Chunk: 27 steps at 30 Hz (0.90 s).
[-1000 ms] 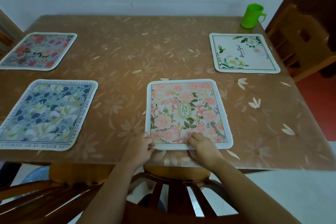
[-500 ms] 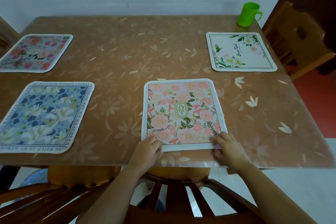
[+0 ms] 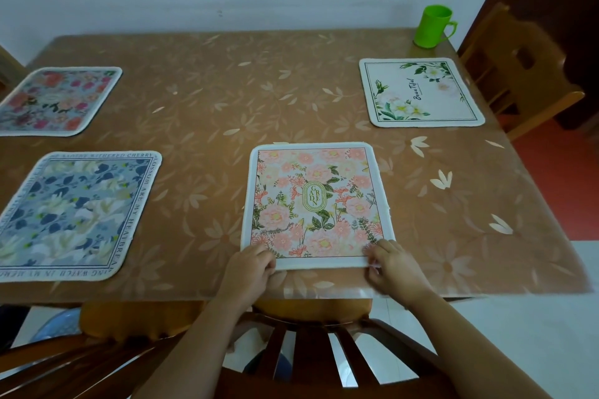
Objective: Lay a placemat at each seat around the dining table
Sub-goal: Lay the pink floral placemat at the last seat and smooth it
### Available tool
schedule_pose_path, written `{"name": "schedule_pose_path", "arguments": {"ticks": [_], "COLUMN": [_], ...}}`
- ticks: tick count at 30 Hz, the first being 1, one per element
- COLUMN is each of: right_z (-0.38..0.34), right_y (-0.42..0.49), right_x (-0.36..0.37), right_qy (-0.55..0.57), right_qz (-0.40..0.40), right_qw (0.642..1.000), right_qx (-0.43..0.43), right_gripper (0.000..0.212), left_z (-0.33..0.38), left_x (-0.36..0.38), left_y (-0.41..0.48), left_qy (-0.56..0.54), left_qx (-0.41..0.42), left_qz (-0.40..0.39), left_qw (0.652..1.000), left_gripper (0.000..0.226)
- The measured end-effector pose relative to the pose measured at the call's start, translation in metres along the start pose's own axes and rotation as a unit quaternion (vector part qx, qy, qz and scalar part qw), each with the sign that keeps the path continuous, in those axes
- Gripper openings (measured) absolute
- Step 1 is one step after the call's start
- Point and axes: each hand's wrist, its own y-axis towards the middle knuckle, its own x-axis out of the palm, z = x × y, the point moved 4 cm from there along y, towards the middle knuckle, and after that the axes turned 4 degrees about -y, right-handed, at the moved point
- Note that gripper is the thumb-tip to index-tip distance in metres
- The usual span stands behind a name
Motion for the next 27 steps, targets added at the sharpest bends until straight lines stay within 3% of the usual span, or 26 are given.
{"name": "schedule_pose_path", "arguments": {"ticks": [10,27], "right_z": [-0.0002,-0.0015], "right_y": [0.0007,-0.0043], "right_x": [0.0015,0.0018], "right_qy": [-0.031,-0.036], "right_qz": [-0.037,-0.029], "right_qw": [0.999,0.999], "right_qx": [0.005,-0.011], "right_gripper": [0.016,0.018], "left_z": [-0.0021,-0.0003], "left_x": [0.0019,0.0019], "left_y": [-0.0029,-0.0028], "left_qy": [-0.023,-0.018], "left_qx": [-0.008,-0.016], "left_qz": [0.013,0.01], "left_qw": [1.0,1.0], "left_gripper": [0.005,0.004]}}
